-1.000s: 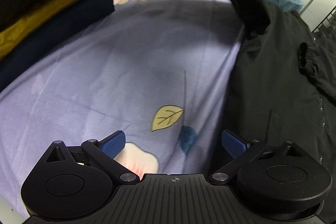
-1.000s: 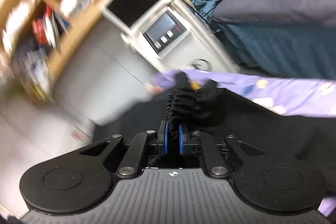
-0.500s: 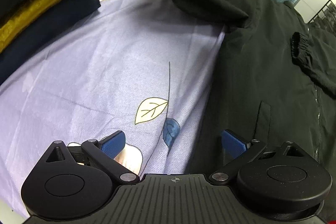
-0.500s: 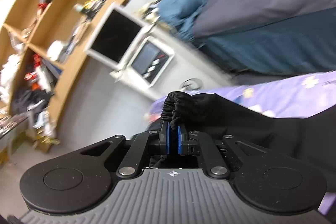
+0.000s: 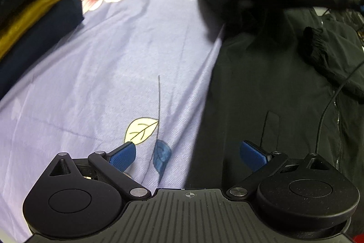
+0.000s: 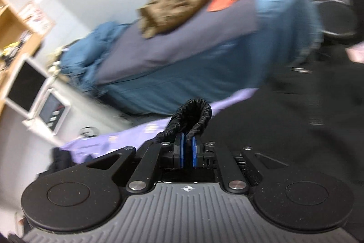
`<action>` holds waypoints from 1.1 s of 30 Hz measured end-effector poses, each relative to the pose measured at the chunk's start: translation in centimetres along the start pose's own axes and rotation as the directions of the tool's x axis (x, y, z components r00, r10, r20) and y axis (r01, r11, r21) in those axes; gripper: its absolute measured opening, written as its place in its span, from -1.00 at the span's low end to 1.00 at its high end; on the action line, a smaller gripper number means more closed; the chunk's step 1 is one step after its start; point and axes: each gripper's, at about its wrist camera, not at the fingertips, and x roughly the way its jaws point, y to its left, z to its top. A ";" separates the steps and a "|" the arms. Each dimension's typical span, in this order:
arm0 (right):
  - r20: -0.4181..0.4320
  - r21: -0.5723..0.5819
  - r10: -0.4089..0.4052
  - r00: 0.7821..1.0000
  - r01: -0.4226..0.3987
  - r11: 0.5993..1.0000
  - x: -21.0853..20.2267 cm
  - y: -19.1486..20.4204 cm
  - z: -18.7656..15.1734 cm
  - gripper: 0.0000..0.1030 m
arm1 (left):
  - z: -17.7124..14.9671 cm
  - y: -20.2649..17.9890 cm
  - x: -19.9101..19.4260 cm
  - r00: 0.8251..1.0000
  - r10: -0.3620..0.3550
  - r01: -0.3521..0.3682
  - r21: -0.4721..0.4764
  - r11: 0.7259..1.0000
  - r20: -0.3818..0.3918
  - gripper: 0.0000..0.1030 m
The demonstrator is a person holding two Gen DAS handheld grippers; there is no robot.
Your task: Fold large clothes
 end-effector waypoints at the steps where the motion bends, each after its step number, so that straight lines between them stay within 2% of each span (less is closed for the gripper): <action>1: 0.002 0.008 -0.021 1.000 0.021 1.000 -0.8 -1.5 -0.2 -0.82 | 0.1 -0.2 0.0 1.000 -0.001 0.001 0.004 1.000 0.001 1.00; 7: 0.005 -0.023 -0.107 0.994 0.107 0.994 -3.7 -7.3 -1.2 -0.82 | 0.8 -1.3 0.4 1.000 -0.015 0.015 0.016 1.000 -0.007 1.00; 10: -0.039 -0.044 -0.146 0.988 0.144 0.989 -3.7 -9.4 -1.8 -0.82 | 1.5 -2.1 0.5 1.000 -0.031 0.031 0.036 0.999 -0.002 1.00; 13: -0.072 -0.150 -0.268 0.961 0.256 0.955 -2.5 -10.3 -3.3 -0.78 | 2.8 -3.5 0.6 0.999 -0.032 0.031 0.084 0.996 0.017 1.00; 14: -0.083 -0.174 -0.305 0.949 0.287 0.942 -1.9 -10.7 -3.8 -0.71 | 3.4 -4.0 0.7 0.999 -0.036 0.033 0.102 0.994 0.025 1.00; 16: -0.107 -0.187 -0.393 0.913 0.370 0.910 -0.8 -11.8 -5.0 -0.60 | 4.7 -4.9 0.9 0.999 -0.035 0.030 0.139 0.990 0.039 1.00; 18: -0.132 -0.189 -0.436 0.890 0.409 0.892 0.0 -12.4 -6.0 -0.53 | 6.1 -5.9 1.3 0.999 -0.020 0.011 0.178 0.984 0.050 1.00; 19: -0.132 -0.191 -0.442 0.887 0.415 0.890 0.0 -12.3 -6.5 -0.37 | 6.8 -6.3 1.4 0.998 -0.016 0.003 0.192 0.981 0.062 1.00; 21: -0.085 -0.191 -0.470 0.879 0.448 0.873 -0.9 -12.2 -6.9 -0.27 | 8.4 -7.0 1.4 0.995 -0.027 0.007 0.205 0.979 0.093 1.00; 23: -0.026 -0.204 -0.504 0.863 0.489 0.848 -2.2 -11.5 -7.1 -0.09 | 10.1 -7.7 1.6 0.992 -0.050 0.025 0.207 0.978 0.114 1.00; 24: 0.013 -0.217 -0.504 0.863 0.495 0.842 -3.0 -11.1 -7.2 -0.08 | 10.9 -8.3 1.8 0.991 -0.063 0.036 0.210 0.977 0.121 1.00; 25: 0.044 -0.234 -0.485 0.873 0.481 0.845 -3.7 -10.7 -7.3 -0.08 | 11.7 -8.9 2.3 0.989 -0.074 0.046 0.218 0.975 0.125 1.00; 27: 0.078 -0.279 -0.416 0.906 0.420 0.863 -4.3 -9.4 -7.2 0.02 | 13.1 -10.6 3.4 0.989 -0.091 0.060 0.246 0.968 0.120 1.00; 29: 0.084 -0.334 -0.368 0.926 0.374 0.865 -4.1 -8.1 -7.4 0.32 | 14.0 -12.3 4.7 0.990 -0.092 0.060 0.276 0.959 0.103 1.00; 33: 0.041 -0.465 -0.304 0.952 0.288 0.837 -1.1 -5.3 -8.8 0.39 | 14.9 -15.2 8.3 0.997 -0.063 0.048 0.339 0.940 0.035 1.00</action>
